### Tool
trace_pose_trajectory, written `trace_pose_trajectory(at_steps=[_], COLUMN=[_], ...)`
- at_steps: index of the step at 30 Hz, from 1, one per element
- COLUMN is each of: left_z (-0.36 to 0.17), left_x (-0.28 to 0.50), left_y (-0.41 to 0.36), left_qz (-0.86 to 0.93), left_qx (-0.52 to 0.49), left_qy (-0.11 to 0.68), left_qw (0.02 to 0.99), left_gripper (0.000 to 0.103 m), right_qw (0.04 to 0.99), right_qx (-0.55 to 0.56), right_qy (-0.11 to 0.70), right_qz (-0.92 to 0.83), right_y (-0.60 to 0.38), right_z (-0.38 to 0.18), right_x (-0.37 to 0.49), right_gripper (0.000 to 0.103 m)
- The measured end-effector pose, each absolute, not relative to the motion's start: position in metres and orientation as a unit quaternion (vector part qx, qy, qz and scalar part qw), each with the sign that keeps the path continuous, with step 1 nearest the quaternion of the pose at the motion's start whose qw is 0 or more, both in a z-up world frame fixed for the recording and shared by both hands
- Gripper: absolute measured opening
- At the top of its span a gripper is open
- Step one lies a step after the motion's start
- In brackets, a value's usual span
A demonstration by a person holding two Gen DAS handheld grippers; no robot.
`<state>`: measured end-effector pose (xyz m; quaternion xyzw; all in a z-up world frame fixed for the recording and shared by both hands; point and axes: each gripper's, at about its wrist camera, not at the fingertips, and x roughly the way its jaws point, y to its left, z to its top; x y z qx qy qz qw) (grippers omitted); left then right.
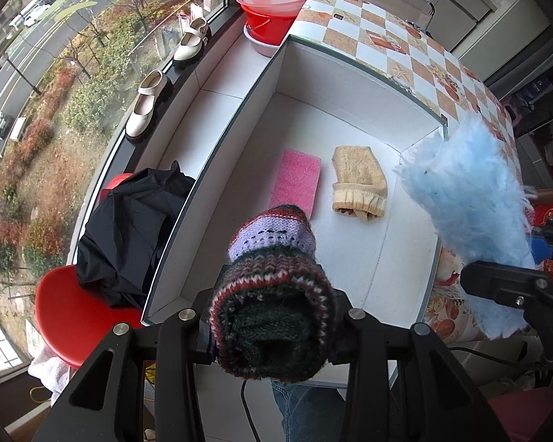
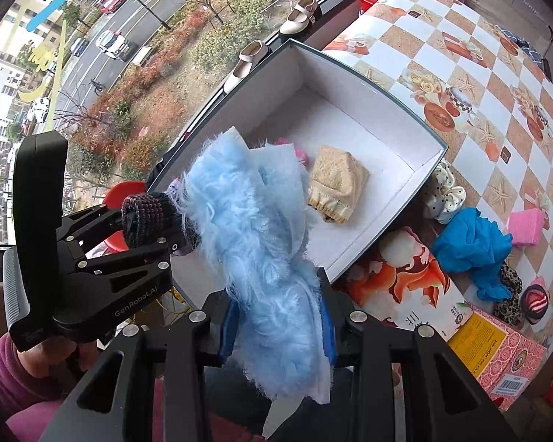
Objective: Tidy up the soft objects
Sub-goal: 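Carry the beanie in the left tool and blue puff in the right tool into the white box, then open the left tool releasing the beanie while the right tool releases the blue puff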
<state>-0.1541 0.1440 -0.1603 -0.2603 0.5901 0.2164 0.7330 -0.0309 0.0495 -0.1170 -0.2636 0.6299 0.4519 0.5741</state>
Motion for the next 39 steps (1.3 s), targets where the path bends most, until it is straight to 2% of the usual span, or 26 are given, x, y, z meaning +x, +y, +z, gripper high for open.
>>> trace_pose_trajectory(at_steps=[21,26,27,28,30,31,32,33,34,36,37,38,39], left_z=[-0.170,-0.169,-0.168,-0.168,-0.167,-0.166,-0.165,-0.164,-0.163,-0.164,-0.166,-0.167,-0.167], left_x=[-0.156,-0.154,-0.153,-0.153,-0.151,-0.150,-0.150,-0.149,-0.148,-0.146,-0.145,-0.145,-0.144], left_y=[0.143,0.142,0.141,0.140,0.138,0.137,0.136,0.136,0.136,0.137,0.138,0.140,0.141], left_qz=[0.215,0.218,0.218,0.218,0.212,0.211,0.212,0.214,0.218,0.221,0.220,0.219,0.213], left_qx=[-0.250,-0.236,-0.230,-0.225,-0.220,-0.219,-0.216,-0.212,-0.210,-0.214,-0.221,-0.230,-0.244], left_qy=[0.602,0.604,0.605,0.606,0.607,0.605,0.603,0.603,0.603,0.606,0.609,0.612,0.613], left_qw=[0.727,0.729,0.731,0.732,0.734,0.736,0.738,0.739,0.738,0.734,0.729,0.724,0.721], left_gripper=[0.044,0.052,0.054,0.060,0.073,0.080,0.081,0.082,0.084,0.089,0.098,0.102,0.102], right_qw=[0.553,0.550,0.551,0.554,0.558,0.561,0.564,0.569,0.577,0.587,0.590,0.594,0.597], right_qx=[-0.268,-0.261,-0.260,-0.258,-0.254,-0.252,-0.251,-0.251,-0.252,-0.249,-0.246,-0.245,-0.242], right_qy=[0.642,0.645,0.645,0.644,0.645,0.645,0.645,0.643,0.640,0.635,0.635,0.635,0.634], right_qz=[0.459,0.462,0.462,0.460,0.457,0.454,0.451,0.446,0.440,0.436,0.434,0.430,0.428], right_y=[0.069,0.070,0.069,0.069,0.067,0.066,0.064,0.063,0.062,0.058,0.057,0.055,0.053], right_z=[-0.137,-0.140,-0.141,-0.140,-0.139,-0.139,-0.138,-0.137,-0.135,-0.131,-0.130,-0.128,-0.127], right_x=[-0.043,-0.043,-0.042,-0.041,-0.039,-0.038,-0.037,-0.035,-0.033,-0.030,-0.027,-0.025,-0.022], right_gripper=[0.037,0.038,0.044,0.047,0.047,0.051,0.058,0.080,0.093,0.094,0.096,0.103,0.103])
